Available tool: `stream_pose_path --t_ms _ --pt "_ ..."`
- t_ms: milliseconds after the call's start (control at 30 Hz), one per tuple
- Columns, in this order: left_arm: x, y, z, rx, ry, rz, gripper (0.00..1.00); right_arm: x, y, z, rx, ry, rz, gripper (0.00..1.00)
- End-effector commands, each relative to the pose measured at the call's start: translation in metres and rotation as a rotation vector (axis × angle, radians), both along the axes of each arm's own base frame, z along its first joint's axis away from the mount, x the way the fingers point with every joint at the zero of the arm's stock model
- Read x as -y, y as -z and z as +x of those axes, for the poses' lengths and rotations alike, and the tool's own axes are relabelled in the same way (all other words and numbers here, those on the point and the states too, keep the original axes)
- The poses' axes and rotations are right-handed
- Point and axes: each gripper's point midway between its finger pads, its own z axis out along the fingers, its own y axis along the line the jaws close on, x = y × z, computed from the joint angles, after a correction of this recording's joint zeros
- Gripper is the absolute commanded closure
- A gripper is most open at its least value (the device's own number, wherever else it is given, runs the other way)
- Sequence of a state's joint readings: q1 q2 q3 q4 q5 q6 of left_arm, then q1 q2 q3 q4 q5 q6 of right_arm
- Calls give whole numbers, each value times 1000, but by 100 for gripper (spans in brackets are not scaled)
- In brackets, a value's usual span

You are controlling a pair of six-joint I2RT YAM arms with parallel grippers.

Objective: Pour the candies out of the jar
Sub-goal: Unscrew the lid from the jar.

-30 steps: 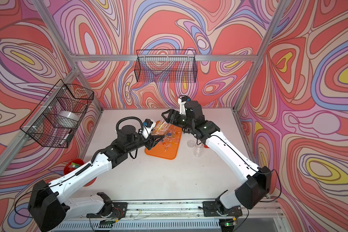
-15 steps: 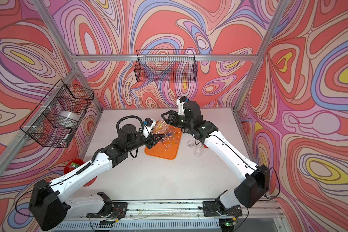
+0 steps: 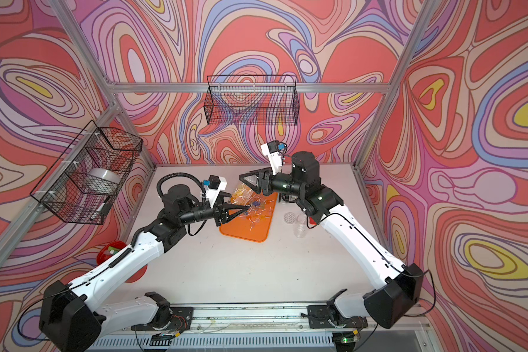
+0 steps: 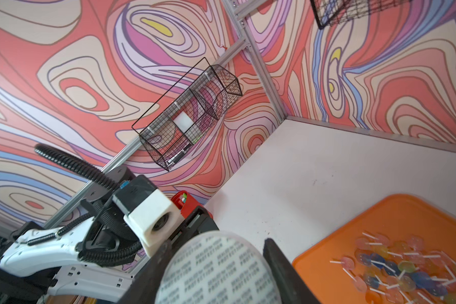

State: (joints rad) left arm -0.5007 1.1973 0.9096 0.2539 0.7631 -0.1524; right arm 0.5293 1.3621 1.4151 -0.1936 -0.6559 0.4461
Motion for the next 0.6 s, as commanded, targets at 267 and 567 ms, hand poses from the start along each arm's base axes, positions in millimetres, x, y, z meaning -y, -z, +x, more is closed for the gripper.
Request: stream_pose_path --t_ms 267,567 --pt "-7 -22 10 38 -60 -38 100 -6 2 -12 -48 -27 -48 29" --pt "-24 -5 32 42 -249 38 100 31 -2 32 -138 327 -50 2"
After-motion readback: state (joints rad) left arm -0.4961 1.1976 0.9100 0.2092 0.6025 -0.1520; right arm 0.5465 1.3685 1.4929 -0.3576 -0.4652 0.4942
